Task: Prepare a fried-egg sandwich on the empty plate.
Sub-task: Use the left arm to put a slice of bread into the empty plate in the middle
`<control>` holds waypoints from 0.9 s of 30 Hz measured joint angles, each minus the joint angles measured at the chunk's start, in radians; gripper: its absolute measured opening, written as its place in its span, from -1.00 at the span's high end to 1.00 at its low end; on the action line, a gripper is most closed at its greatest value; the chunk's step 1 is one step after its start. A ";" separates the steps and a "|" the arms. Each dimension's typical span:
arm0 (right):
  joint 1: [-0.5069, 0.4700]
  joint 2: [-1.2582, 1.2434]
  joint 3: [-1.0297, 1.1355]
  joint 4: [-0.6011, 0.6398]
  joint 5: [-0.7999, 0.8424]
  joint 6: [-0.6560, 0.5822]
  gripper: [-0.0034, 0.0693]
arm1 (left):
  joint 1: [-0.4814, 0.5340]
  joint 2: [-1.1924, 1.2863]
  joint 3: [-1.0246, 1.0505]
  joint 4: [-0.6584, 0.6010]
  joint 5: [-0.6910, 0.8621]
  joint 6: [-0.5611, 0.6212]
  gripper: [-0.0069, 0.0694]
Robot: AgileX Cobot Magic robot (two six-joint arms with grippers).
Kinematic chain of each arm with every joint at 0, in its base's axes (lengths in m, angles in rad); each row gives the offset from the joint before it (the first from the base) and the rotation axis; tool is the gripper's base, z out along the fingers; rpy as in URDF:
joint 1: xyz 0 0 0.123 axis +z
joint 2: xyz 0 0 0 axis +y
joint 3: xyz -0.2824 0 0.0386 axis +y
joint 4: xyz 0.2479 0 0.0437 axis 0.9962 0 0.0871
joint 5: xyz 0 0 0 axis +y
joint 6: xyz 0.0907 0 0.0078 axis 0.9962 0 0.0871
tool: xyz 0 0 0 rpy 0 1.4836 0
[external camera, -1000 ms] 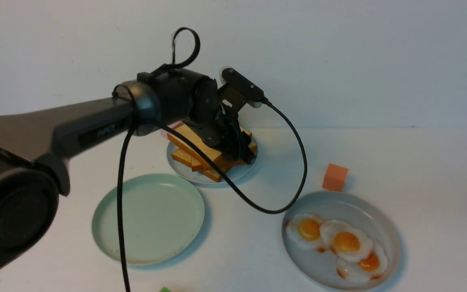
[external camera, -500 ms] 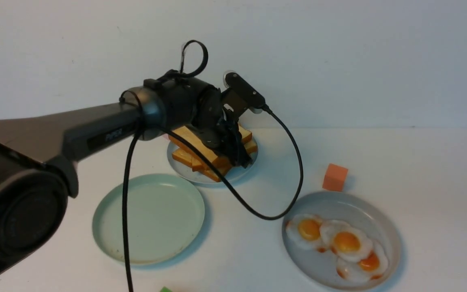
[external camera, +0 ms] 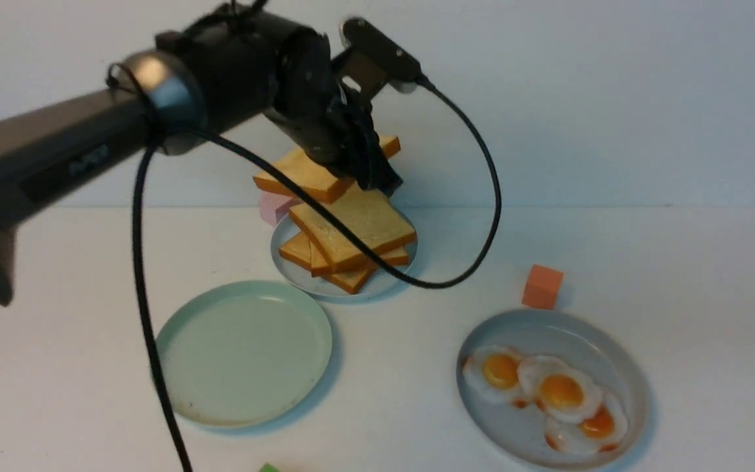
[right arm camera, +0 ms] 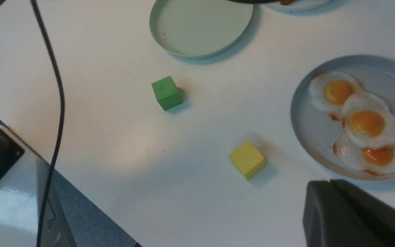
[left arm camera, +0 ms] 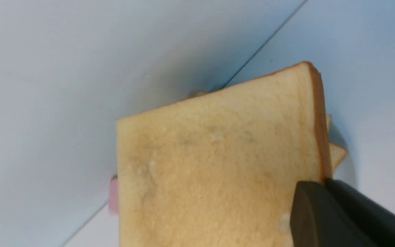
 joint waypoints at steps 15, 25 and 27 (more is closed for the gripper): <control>0.000 0.000 0.000 -0.030 -0.044 0.000 0.76 | 0.000 -0.357 0.674 0.061 -0.104 -0.123 0.83; 0.000 0.000 0.000 -0.016 -0.049 0.000 0.74 | 0.000 -0.279 0.838 0.180 -0.343 -0.105 0.83; 0.000 0.000 0.000 -0.005 -0.048 0.000 0.74 | 0.000 -0.257 0.838 0.175 -0.375 -0.105 0.83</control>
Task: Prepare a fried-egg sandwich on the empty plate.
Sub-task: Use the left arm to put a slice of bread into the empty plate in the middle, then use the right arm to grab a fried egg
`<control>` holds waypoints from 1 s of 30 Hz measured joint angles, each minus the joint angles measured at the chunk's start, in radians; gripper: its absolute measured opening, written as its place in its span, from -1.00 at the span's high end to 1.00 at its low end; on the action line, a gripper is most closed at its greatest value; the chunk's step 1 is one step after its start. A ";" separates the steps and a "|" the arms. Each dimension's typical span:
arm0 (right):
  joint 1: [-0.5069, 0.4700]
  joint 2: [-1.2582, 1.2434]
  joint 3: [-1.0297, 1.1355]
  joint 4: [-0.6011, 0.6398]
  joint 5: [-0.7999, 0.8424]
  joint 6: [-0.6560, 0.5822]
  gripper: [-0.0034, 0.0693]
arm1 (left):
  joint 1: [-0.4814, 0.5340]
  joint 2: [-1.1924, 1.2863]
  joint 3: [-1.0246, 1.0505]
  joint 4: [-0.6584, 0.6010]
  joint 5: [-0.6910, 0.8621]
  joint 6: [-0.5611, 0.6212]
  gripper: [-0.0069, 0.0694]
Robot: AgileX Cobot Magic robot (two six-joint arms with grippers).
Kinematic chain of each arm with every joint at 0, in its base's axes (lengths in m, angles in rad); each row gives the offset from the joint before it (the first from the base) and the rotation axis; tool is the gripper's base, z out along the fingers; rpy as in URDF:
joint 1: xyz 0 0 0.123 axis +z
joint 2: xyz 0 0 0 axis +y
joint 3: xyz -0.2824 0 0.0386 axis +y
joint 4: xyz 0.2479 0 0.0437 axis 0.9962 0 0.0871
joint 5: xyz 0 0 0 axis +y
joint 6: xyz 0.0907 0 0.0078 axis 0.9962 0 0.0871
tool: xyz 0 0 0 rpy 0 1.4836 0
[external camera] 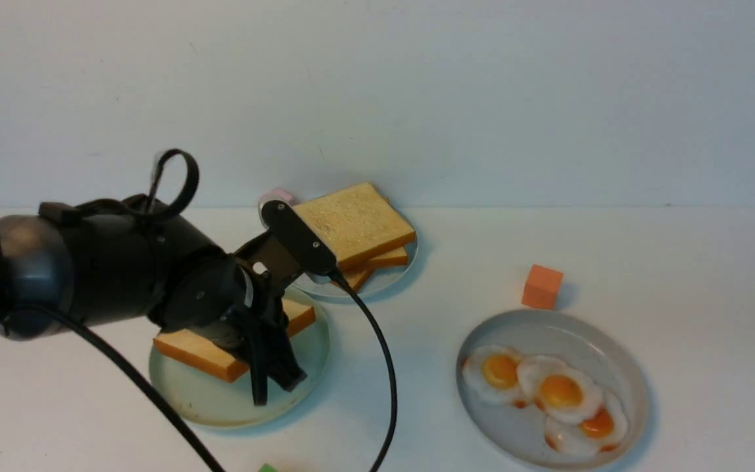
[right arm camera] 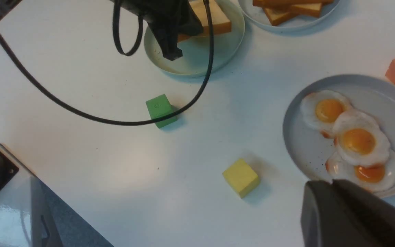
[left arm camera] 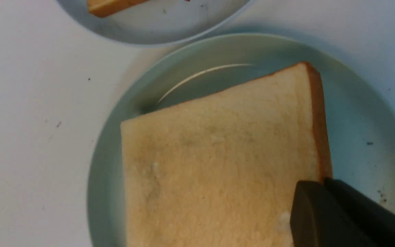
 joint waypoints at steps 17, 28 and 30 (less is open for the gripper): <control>0.000 0.025 0.000 0.018 0.035 0.023 0.71 | 0.000 0.008 0.000 0.005 0.005 -0.002 -0.21; 0.002 0.366 0.000 -0.108 -0.024 -0.032 0.67 | 0.000 -0.470 0.011 -0.325 0.185 -0.162 0.07; 0.006 0.488 0.000 -0.139 -0.079 -0.094 0.64 | 0.000 -0.645 0.061 -0.374 0.215 -0.152 0.49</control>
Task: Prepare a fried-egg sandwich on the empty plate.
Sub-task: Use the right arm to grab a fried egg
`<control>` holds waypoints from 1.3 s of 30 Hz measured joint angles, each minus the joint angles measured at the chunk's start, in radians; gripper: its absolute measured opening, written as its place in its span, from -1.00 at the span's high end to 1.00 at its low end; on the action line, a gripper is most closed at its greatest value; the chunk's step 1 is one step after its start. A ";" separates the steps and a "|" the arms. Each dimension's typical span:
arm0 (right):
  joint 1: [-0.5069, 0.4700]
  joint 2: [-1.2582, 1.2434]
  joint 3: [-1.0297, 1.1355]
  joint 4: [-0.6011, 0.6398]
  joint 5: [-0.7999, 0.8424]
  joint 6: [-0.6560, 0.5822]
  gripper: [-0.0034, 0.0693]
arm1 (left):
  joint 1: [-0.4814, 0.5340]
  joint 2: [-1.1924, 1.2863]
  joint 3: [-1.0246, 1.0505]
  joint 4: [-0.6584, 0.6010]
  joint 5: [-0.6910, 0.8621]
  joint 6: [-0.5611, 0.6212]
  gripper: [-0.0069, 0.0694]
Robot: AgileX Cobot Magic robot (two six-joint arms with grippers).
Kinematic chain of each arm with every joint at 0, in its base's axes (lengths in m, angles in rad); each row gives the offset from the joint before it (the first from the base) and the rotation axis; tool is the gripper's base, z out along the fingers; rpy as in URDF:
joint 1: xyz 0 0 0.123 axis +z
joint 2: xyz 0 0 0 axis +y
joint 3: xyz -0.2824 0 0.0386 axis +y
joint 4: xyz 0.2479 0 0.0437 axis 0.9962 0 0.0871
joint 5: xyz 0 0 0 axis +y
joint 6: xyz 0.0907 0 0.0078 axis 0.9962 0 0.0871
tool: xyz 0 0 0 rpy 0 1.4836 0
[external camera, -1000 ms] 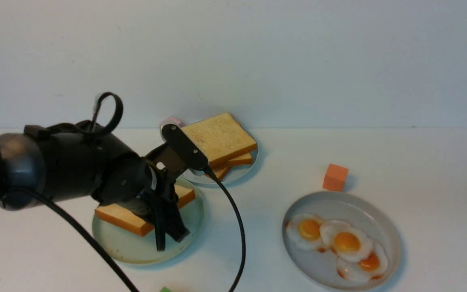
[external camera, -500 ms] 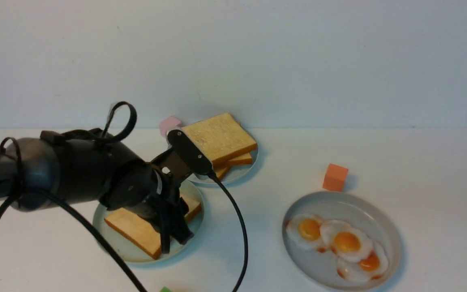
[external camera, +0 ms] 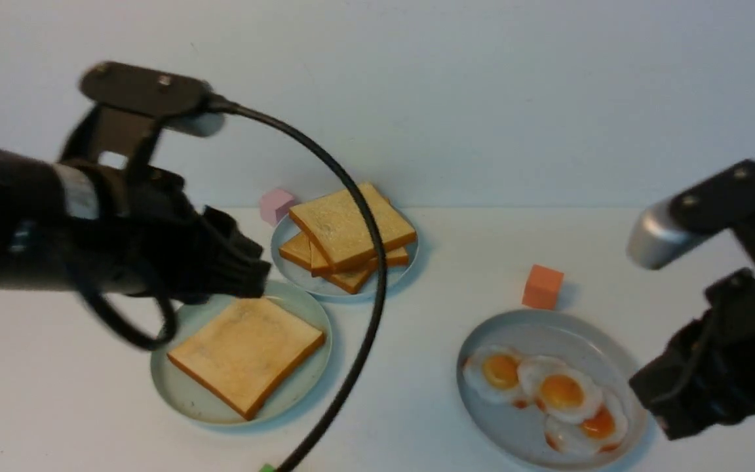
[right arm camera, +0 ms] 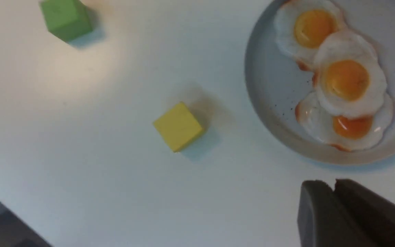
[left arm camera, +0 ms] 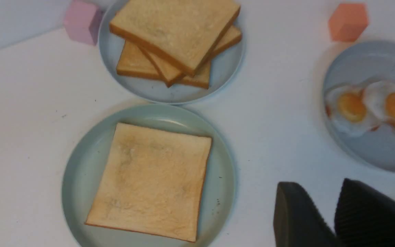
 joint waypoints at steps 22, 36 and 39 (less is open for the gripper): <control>0.004 0.628 -0.136 -0.342 -0.213 -0.003 -0.91 | 0.000 -0.791 0.410 -0.160 -0.045 0.094 0.85; 0.005 0.690 -0.152 -0.376 -0.235 0.016 -0.53 | 0.000 -0.791 0.410 -0.182 -0.044 0.094 0.85; 0.005 0.692 -0.153 -0.381 -0.238 0.016 -0.32 | 0.000 -0.791 0.410 -0.182 -0.032 0.094 0.85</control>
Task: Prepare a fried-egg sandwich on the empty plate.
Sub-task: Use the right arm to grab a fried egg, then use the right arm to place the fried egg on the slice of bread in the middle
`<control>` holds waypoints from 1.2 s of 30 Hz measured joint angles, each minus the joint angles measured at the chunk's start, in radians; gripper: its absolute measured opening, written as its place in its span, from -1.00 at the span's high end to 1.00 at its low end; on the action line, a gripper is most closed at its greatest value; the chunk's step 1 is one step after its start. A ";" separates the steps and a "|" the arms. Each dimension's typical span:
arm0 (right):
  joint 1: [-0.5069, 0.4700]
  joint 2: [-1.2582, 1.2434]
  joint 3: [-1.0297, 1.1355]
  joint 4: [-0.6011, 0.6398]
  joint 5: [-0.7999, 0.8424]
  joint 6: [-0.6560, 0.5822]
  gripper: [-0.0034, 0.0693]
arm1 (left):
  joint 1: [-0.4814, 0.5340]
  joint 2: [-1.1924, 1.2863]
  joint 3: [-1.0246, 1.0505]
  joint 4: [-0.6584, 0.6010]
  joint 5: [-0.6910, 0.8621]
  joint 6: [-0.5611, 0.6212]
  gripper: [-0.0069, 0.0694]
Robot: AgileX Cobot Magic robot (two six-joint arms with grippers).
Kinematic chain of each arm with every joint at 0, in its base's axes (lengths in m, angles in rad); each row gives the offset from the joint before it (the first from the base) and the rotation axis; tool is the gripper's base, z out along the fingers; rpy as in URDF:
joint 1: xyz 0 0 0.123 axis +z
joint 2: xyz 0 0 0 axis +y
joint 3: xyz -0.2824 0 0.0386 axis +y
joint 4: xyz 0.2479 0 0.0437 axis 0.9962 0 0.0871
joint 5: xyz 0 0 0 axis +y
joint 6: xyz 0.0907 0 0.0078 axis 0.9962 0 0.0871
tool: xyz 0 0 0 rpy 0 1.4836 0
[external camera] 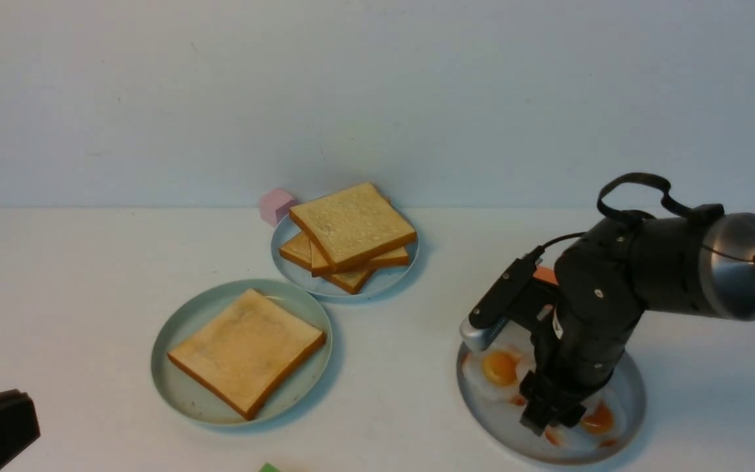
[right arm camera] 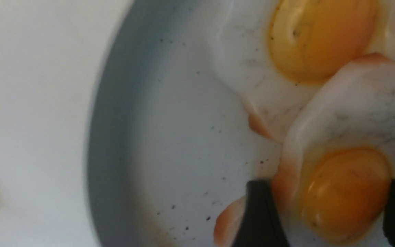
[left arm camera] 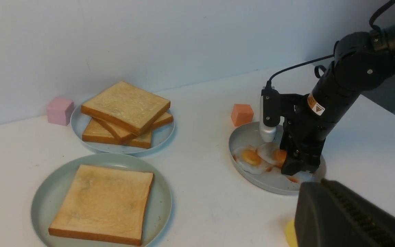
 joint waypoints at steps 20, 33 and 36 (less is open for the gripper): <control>0.000 -0.100 -0.072 0.049 0.186 0.000 0.72 | 0.000 0.000 0.000 0.000 0.073 0.000 0.85; 0.069 -0.222 -0.109 0.064 0.236 -0.001 0.72 | 0.000 0.000 0.000 0.015 0.078 0.001 0.85; 0.172 -0.239 -0.199 0.099 0.236 0.000 0.72 | 0.000 0.000 0.000 0.071 0.090 -0.036 0.85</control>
